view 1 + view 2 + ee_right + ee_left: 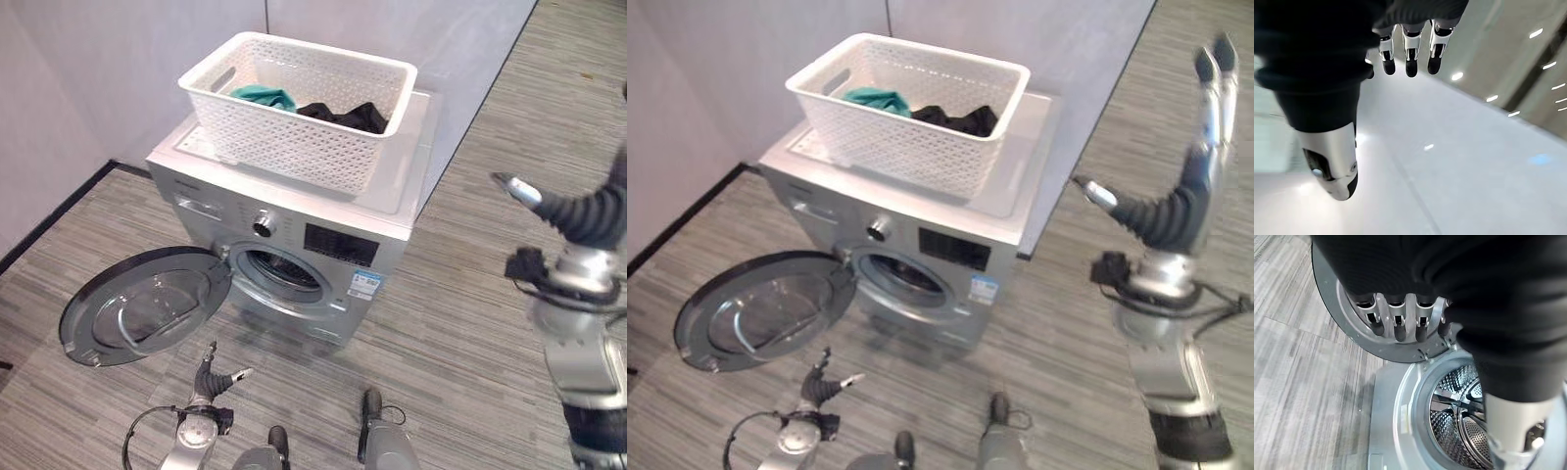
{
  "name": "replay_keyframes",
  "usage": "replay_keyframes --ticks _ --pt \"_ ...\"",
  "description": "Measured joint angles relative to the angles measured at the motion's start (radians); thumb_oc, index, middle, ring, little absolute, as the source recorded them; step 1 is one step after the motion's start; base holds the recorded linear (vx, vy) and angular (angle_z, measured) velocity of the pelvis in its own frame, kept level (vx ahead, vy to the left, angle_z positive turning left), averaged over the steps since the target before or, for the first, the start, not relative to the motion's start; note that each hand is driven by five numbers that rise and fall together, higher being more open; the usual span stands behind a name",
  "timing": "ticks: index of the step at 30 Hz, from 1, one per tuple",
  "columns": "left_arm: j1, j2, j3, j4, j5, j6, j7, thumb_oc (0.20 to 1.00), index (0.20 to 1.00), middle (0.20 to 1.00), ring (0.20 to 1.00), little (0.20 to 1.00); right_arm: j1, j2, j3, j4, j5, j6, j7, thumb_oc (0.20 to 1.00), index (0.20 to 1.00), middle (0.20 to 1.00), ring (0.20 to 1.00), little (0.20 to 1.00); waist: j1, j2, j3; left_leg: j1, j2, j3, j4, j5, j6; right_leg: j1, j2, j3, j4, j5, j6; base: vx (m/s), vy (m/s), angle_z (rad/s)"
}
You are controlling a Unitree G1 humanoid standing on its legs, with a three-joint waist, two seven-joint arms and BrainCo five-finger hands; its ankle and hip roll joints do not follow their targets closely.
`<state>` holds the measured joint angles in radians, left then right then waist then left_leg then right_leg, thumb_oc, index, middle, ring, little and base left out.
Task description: Grab the laundry basket,head to the washer,open it,put in the laundry and shut it.
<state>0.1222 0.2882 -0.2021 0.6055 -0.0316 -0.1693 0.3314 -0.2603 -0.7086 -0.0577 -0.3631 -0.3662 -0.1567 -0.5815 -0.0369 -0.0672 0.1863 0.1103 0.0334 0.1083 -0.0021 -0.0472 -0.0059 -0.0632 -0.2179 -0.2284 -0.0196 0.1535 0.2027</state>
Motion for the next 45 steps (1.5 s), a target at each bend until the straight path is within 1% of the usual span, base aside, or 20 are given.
replay_keyframes --ticks 4,5,8,11,13,15,17,19,21,23,24,25,27,28,30,33,35,36,37,45 --pt "-0.009 -0.03 -0.001 0.006 -0.001 0.0 -0.003 1.0 1.0 1.0 1.0 1.0 -0.009 -0.06 -0.001 0.043 0.043 0.01 0.026 1.0 1.0 1.0 1.0 1.0 0.014 0.016 -0.043 -0.018 0.082 -0.049 0.071 -0.008 -0.034 0.07 0.097 -0.02 -0.056 -0.037 -0.028 0.06 -0.198 0.3" --pt "-0.032 -0.026 -0.001 0.003 -0.009 -0.001 -0.008 1.0 1.0 1.0 1.0 1.0 -0.047 -0.077 0.001 0.044 0.065 0.007 0.045 1.0 1.0 1.0 1.0 1.0 0.021 -0.016 -0.044 -0.131 0.097 -0.049 0.262 -0.022 -0.056 0.063 0.096 -0.031 -0.056 -0.03 -0.07 -0.02 -0.106 0.12" --pt "-0.042 -0.018 -0.011 0.001 -0.012 -0.001 -0.024 1.0 1.0 1.0 1.0 1.0 -0.219 -0.202 0.043 0.08 0.124 0.0 0.08 1.0 1.0 1.0 1.0 1.0 0.053 -0.023 -0.035 -0.289 0.134 -0.168 0.561 0.033 -0.124 0.083 0.146 -0.019 -0.062 -0.053 -0.109 0.08 0.001 -0.1" --pt "-0.033 0.004 -0.01 -0.004 -0.049 -0.001 -0.036 1.0 1.0 1.0 1.0 1.0 -0.332 -0.236 0.08 0.093 0.178 -0.019 0.085 1.0 1.0 1.0 1.0 1.0 0.026 -0.07 -0.035 -0.264 0.182 -0.172 0.352 0.014 -0.118 0.097 0.15 -0.054 -0.072 -0.077 -0.124 0.12 0.104 0.13" --pt "-0.037 0.002 -0.025 -0.005 -0.061 -0.002 -0.042 1.0 1.0 1.0 1.0 1.0 -0.357 -0.229 0.105 0.115 0.198 -0.032 0.091 1.0 1.0 1.0 1.0 1.0 0.026 -0.083 -0.023 -0.234 0.221 -0.193 0.2 0.033 -0.15 0.094 0.157 -0.027 -0.062 -0.088 -0.122 0.14 0.197 -0.14" --pt "-0.043 0.002 -0.051 -0.003 -0.08 -0.003 -0.045 1.0 1.0 1.0 1.0 1.0 -0.402 -0.233 0.164 0.181 0.219 -0.037 0.106 1.0 1.0 1.0 1.0 1.0 0.022 -0.056 -0.033 -0.201 0.293 -0.275 0.019 0.054 -0.182 0.066 0.185 -0.005 -0.043 -0.095 -0.123 0.1 0.174 -0.3" --pt "-0.055 -0.011 -0.059 0.008 -0.088 -0.002 -0.056 1.0 1.0 1.0 1.0 1.0 -0.392 -0.237 0.176 0.205 0.242 -0.035 0.115 1.0 1.0 1.0 1.0 1.0 0.019 -0.032 -0.032 -0.21 0.312 -0.282 0.039 0.055 -0.186 0.049 0.175 0.027 -0.04 -0.099 -0.107 0.29 0.463 -0.45" --pt "-0.057 -0.017 -0.057 0.004 -0.088 -0.002 -0.068 1.0 1.0 1.0 1.0 1.0 -0.382 -0.253 0.179 0.196 0.25 -0.033 0.131 1.0 1.0 1.0 1.0 1.0 0.005 -0.002 -0.034 -0.2 0.292 -0.251 0.043 0.044 -0.166 0.05 0.158 0.027 -0.039 -0.093 -0.087 0.26 0.47 -0.18" --pt "-0.069 -0.031 -0.072 0.002 -0.088 -0.003 -0.075 1.0 1.0 1.0 1.0 1.0 -0.341 -0.304 0.153 0.176 0.256 -0.032 0.148 1.0 1.0 1.0 1.0 1.0 -0.007 0.046 -0.045 -0.199 0.229 -0.181 0.062 0.025 -0.128 0.056 0.112 0.026 -0.035 -0.084 -0.056 0.15 0.382 0.05" --pt "-0.066 -0.018 -0.084 -0.002 -0.088 -0.003 -0.077 1.0 1.0 1.0 1.0 1.0 -0.316 -0.3 0.158 0.171 0.274 -0.025 0.158 1.0 1.0 1.0 1.0 1.0 -0.002 0.037 -0.046 -0.201 0.162 -0.174 0.097 0.044 -0.138 0.058 0.044 0.043 -0.008 -0.084 -0.07 0.13 0.444 -0.03" --pt "-0.065 0.016 -0.093 -0.023 -0.089 -0.003 -0.08 1.0 1.0 1.0 1.0 1.0 -0.339 -0.313 0.197 0.203 0.28 -0.019 0.182 1.0 1.0 1.0 1.0 1.0 -0.011 0.008 -0.053 -0.201 0.084 -0.149 0.139 0.022 -0.092 0.023 -0.016 0.062 0.061 -0.111 -0.139 0.04 0.358 -0.17" --pt "-0.054 0.062 -0.102 -0.057 -0.088 -0.003 -0.082 1.0 1.0 1.0 1.0 1.0 -0.426 -0.333 0.262 0.256 0.285 -0.005 0.208 1.0 1.0 1.0 1.0 1.0 -0.007 -0.031 -0.053 -0.218 0.015 -0.144 0.198 -0.015 -0.039 -0.013 -0.058 0.124 0.097 -0.069 -0.191 0.04 0.352 -0.45" --pt "-0.042 0.112 -0.091 -0.071 -0.088 -0.004 -0.081 1.0 1.0 1.0 1.0 1.0 -0.582 -0.334 0.37 0.352 0.321 0.012 0.225 1.0 1.0 1.0 1.0 1.0 0.04 -0.035 -0.061 -0.239 0.001 -0.088 0.257 -0.072 -0.02 -0.054 -0.088 0.156 0.1 -0.01 -0.199 -0.01 0.164 -0.98" --pt "-0.038 0.127 -0.075 -0.069 -0.091 -0.004 -0.079 1.0 1.0 1.0 1.0 1.0 -0.625 -0.33 0.409 0.372 0.336 0.014 0.229 1.0 1.0 1.0 1.0 1.0 0.058 -0.046 -0.065 -0.239 -0.002 -0.045 0.266 -0.078 -0.006 -0.055 -0.095 0.161 0.1 -0.004 -0.173 0.02 0.207 -0.99" --pt "-0.021 0.166 -0.032 -0.07 -0.125 -0.003 -0.078 1.0 1.0 1.0 1.0 1.0 -0.795 -0.302 0.546 0.45 0.365 0.025 0.248 1.0 1.0 1.0 1.0 1.0 0.07 -0.057 -0.061 -0.248 0.0 0.01 0.302 -0.099 0.019 -0.077 -0.098 0.1 0.094 0.093 -0.128 0.06 0.14 -0.77" --pt "0.029 0.141 0.037 -0.076 -0.164 -0.025 -0.081 1.0 1.0 1.0 1.0 1.0 -1.007 -0.298 0.749 0.617 0.393 0.029 0.304 1.0 1.0 1.0 1.0 1.0 0.065 -0.053 -0.06 -0.197 0.006 0.02 0.221 -0.071 0.026 -0.054 -0.036 0.082 0.104 -0.016 -0.061 0.08 0.031 -0.2" --pt "0.036 0.14 0.041 -0.075 -0.19 -0.029 -0.081 1.0 1.0 1.0 1.0 1.0 -1.109 -0.311 0.824 0.746 0.393 0.042 0.331 1.0 1.0 1.0 1.0 1.0 0.066 -0.068 -0.07 -0.199 -0.001 0.001 0.184 -0.051 0.022 -0.015 0.024 0.137 0.06 -0.048 -0.041 0.09 -0.013 0.26" --pt "0.039 0.135 0.032 -0.074 -0.197 -0.029 -0.082 1.0 1.0 1.0 1.0 1.0 -1.151 -0.313 0.839 0.791 0.402 0.056 0.348 0.956 0.956 0.956 0.956 0.956 0.076 -0.078 -0.072 -0.2 -0.013 -0.005 0.172 -0.043 0.021 0.003 0.027 0.135 0.032 -0.057 -0.054 0.12 -0.063 0.36" --pt "0.041 0.131 0.026 -0.073 -0.197 -0.03 -0.084 1.0 1.0 1.0 1.0 1.0 -1.188 -0.314 0.865 0.82 0.414 0.063 0.355 1.0 1.0 1.0 1.0 1.0 0.078 -0.082 -0.074 -0.202 -0.02 -0.01 0.171 -0.04 0.02 0.018 0.022 0.14 0.005 -0.057 -0.055 0.09 -0.059 0.29" --pt "0.066 0.102 -0.015 -0.116 -0.246 -0.044 -0.16 1.0 1.0 1.0 1.0 1.0 -1.421 -0.3 1.144 1.098 0.513 0.091 0.527 1.0 1.0 1.0 1.0 1.0 0.069 -0.065 -0.058 -0.265 0.006 -0.099 0.094 0.025 -0.031 -0.003 0.062 0.047 -0.058 -0.04 -0.087 -0.02 -0.05 0.28"
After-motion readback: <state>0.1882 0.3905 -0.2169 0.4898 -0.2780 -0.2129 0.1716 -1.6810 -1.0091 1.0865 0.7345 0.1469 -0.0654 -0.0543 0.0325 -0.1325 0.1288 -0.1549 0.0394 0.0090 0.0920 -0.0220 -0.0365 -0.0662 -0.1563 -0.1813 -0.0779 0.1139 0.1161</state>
